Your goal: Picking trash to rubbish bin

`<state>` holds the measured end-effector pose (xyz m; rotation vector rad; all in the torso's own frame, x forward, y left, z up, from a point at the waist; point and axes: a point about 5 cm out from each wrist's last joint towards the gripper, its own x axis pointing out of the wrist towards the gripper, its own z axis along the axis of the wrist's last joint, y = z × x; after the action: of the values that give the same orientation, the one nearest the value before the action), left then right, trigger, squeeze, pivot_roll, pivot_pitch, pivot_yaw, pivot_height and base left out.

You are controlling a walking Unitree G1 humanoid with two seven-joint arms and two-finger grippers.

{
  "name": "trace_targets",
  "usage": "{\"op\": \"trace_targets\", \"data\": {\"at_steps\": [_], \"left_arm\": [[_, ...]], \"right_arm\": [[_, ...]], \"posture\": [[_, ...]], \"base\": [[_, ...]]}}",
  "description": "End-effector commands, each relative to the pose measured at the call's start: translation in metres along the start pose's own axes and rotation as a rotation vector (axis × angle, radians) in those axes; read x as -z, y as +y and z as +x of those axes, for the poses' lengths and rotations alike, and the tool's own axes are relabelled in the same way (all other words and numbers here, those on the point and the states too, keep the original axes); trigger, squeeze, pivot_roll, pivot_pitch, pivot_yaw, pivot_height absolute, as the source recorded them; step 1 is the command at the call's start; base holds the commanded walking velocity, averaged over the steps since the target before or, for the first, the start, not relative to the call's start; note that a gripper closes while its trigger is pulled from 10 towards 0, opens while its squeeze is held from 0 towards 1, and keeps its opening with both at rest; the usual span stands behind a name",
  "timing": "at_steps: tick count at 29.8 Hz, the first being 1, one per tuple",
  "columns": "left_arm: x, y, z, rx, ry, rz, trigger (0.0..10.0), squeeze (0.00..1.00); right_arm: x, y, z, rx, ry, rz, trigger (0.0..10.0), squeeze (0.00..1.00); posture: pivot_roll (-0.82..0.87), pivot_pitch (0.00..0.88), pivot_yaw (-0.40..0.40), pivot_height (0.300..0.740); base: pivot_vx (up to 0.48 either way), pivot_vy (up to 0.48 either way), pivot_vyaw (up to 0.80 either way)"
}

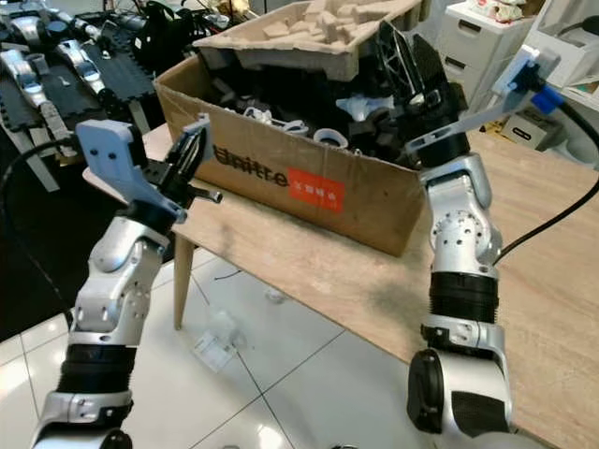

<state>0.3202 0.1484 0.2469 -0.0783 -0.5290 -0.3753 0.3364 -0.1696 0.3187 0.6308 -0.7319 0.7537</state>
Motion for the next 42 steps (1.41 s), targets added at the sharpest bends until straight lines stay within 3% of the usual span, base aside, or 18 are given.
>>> {"op": "trace_targets", "data": {"at_steps": [1, 7, 10, 17, 23, 34, 42], "left_arm": [[-0.005, -0.003, 0.001, 0.026, -0.017, 0.009, 10.0, 0.0], [-0.004, -0.01, 0.002, 0.054, -0.02, -0.011, 10.0, 0.0], [-0.005, -0.024, 0.004, 0.122, -0.033, -0.045, 10.0, 0.0], [-0.004, -0.042, 0.003, 0.205, -0.037, -0.099, 10.0, 0.0], [-0.01, -0.066, 0.001, 0.399, -0.056, -0.187, 10.0, 0.0], [-0.021, -0.061, -0.002, 0.444, -0.09, -0.226, 10.0, 0.0], [-0.023, -0.058, -0.001, 0.443, -0.099, -0.232, 10.0, 0.0]], "right_arm": [[0.002, 0.01, -0.002, -0.072, 0.011, 0.038, 10.0, 0.0], [0.005, 0.021, -0.006, -0.157, 0.038, 0.085, 10.0, 0.0], [0.006, 0.029, -0.009, -0.24, 0.07, 0.119, 10.0, 0.0], [0.009, 0.034, -0.012, -0.271, 0.106, 0.126, 10.0, 0.0], [0.012, 0.051, -0.024, -0.396, 0.15, 0.189, 10.0, 0.0], [-0.002, 0.065, -0.036, -0.517, 0.088, 0.297, 10.0, 0.0], [-0.004, 0.065, -0.035, -0.515, 0.065, 0.316, 10.0, 0.0]], "posture": [[0.13, 0.058, -0.052, 0.74], [0.13, 0.052, -0.057, 0.74], [0.11, 0.046, -0.067, 0.74], [0.11, 0.046, -0.069, 0.74], [0.09, 0.048, -0.059, 0.74], [0.09, 0.051, -0.053, 0.74], [0.09, 0.051, -0.053, 0.74]], "base": [[0.0, 0.0, 0.0], [0.0, 0.0, 0.0], [0.0, 0.0, 0.0], [0.0, 0.0, 0.0], [0.0, 0.0, 0.0], [0.0, 0.0, 0.0], [0.0, 0.0, 0.0]]}}
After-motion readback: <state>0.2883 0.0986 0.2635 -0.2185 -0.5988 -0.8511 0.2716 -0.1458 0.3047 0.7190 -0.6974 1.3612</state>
